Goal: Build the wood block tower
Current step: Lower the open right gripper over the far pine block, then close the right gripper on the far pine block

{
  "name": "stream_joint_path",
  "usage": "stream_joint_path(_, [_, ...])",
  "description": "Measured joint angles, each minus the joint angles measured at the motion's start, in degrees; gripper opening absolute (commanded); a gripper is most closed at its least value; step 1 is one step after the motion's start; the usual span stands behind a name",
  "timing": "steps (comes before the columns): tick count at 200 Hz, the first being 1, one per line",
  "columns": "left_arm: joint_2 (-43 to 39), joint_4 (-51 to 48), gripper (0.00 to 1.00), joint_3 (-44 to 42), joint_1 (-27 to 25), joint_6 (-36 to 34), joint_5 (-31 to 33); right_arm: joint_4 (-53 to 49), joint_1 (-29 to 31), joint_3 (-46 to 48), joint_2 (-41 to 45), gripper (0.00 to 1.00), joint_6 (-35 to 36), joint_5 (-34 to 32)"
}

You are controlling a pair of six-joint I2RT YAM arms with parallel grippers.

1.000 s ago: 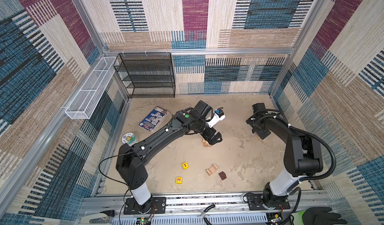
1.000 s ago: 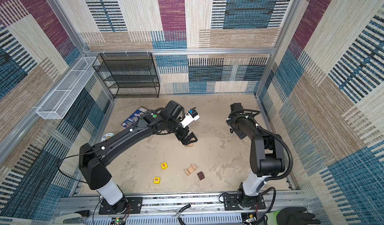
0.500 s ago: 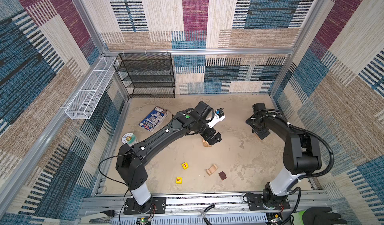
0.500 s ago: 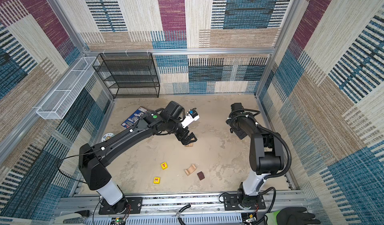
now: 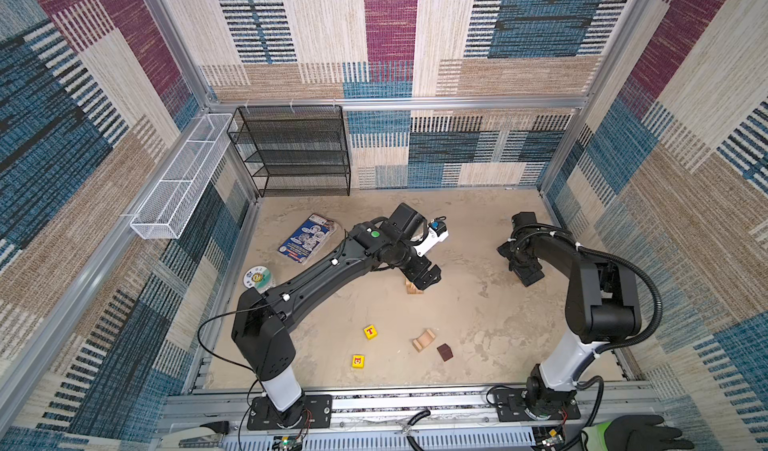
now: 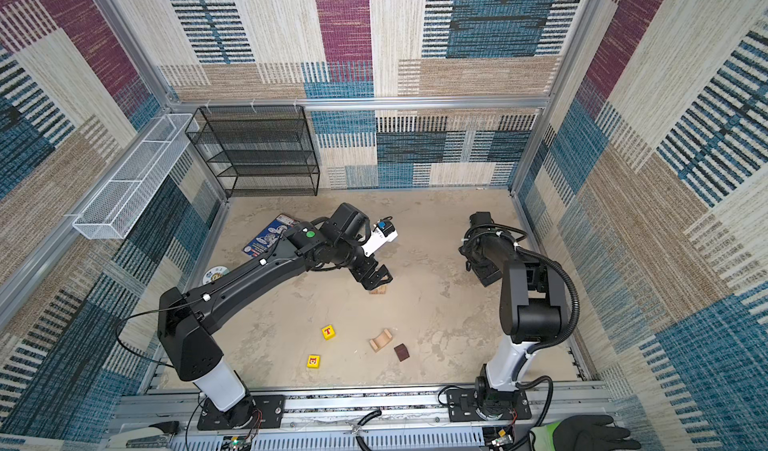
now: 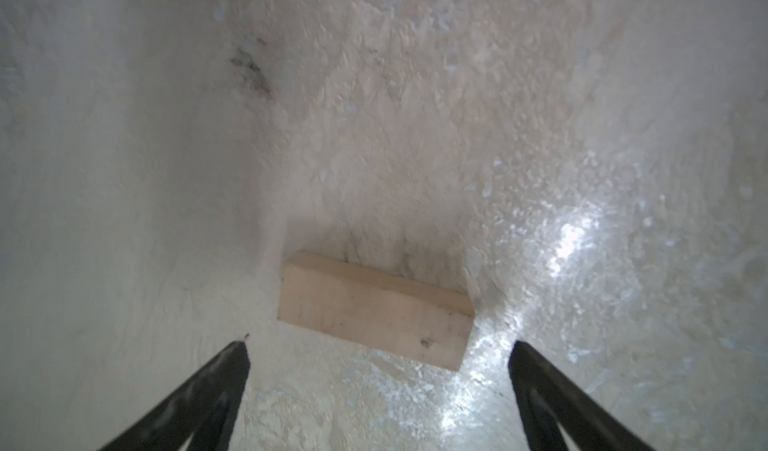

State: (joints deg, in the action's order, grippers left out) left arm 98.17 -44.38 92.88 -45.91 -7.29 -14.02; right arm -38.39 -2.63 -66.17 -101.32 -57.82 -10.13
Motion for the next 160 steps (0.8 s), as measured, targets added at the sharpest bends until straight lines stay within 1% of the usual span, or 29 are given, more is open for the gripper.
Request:
stream_joint_path(75, [0.13,0.00,0.97,0.00,-0.13,0.00,0.13,0.07,-0.37,-1.18,-1.86,1.00,-1.70,0.04])
stream_joint_path(114, [0.31,0.00,0.97,0.00,-0.28,0.00,0.11,0.13,-0.50,-0.57,-2.54,0.97,-2.10,0.04])
stream_joint_path(160, [0.52,0.00,0.97,0.00,-0.39,0.00,0.11,0.26,-0.70,-0.52,-3.08,0.89,-2.05,0.04])
